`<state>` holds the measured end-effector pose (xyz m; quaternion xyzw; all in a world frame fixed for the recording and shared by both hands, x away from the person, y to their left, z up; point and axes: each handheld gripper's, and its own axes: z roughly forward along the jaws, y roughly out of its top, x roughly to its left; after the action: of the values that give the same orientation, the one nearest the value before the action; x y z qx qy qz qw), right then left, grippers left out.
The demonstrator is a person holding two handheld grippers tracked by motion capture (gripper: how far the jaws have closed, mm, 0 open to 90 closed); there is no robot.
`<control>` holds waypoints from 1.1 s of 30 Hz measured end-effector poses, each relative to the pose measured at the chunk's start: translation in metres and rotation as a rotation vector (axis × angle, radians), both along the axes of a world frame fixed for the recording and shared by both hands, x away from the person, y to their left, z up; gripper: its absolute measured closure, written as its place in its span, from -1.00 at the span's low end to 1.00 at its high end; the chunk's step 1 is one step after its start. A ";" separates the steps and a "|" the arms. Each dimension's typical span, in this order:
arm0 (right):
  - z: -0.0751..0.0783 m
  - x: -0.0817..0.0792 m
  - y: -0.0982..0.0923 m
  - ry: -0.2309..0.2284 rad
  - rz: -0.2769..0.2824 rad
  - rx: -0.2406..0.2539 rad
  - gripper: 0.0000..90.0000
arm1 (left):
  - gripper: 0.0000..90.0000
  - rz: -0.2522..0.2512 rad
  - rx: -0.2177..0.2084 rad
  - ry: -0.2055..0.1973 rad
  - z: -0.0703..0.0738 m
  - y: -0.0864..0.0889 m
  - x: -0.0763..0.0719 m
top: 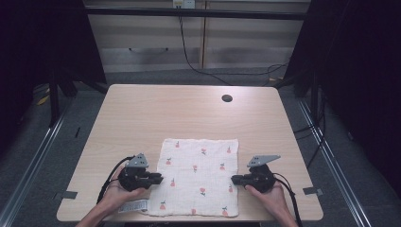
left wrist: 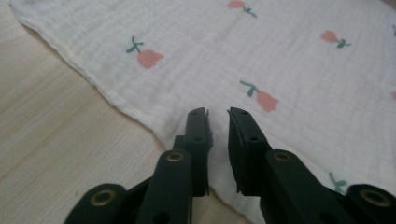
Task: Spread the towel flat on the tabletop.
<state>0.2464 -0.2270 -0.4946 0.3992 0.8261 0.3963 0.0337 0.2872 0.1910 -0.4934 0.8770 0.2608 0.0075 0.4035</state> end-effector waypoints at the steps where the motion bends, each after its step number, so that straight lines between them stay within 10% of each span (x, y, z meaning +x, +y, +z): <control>1: 0.004 0.003 -0.001 -0.009 -0.004 0.015 0.87 | 0.65 -0.001 -0.003 -0.015 0.003 -0.001 0.001; 13: 0.015 0.066 -0.010 -0.066 -0.080 0.015 0.67 | 0.58 0.105 -0.012 -0.010 -0.005 -0.018 0.054; 33: -0.003 0.133 -0.023 -0.069 -0.203 -0.017 0.56 | 0.62 0.088 0.018 -0.075 -0.011 -0.017 0.046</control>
<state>0.3796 -0.2505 -0.4979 0.4665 0.7832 0.3973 0.1054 0.3327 0.1744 -0.5047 0.8673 0.2837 0.0602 0.4045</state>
